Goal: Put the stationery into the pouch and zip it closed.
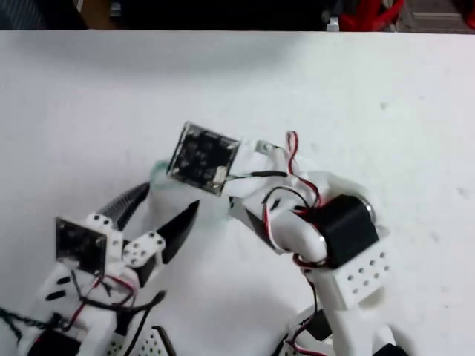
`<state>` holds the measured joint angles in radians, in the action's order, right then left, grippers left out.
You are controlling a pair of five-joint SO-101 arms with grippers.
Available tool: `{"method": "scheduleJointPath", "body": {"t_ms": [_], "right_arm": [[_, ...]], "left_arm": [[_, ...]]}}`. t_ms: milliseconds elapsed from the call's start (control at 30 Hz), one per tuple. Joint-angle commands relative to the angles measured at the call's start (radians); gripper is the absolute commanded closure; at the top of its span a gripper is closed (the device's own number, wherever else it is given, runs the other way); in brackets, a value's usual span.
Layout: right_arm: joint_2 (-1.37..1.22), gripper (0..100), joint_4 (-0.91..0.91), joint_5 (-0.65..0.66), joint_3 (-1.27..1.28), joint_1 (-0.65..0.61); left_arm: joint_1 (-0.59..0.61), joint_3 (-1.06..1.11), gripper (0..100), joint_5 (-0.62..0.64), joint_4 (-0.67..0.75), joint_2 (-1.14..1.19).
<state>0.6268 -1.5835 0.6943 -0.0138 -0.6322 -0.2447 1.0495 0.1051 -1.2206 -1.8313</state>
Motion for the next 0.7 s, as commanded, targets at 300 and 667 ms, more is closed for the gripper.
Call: {"method": "scheduleJointPath", "body": {"t_ms": [300, 667], "right_arm": [[0.142, 97.8, 0.122, -0.054, 0.230, 0.008], [0.481, 97.9, 0.262, -0.052, 0.583, -0.101]], "left_arm": [[0.062, -0.374, 76, -0.170, -0.031, 0.042], [-0.148, -0.701, 74, 0.141, -0.044, 0.664]]}}
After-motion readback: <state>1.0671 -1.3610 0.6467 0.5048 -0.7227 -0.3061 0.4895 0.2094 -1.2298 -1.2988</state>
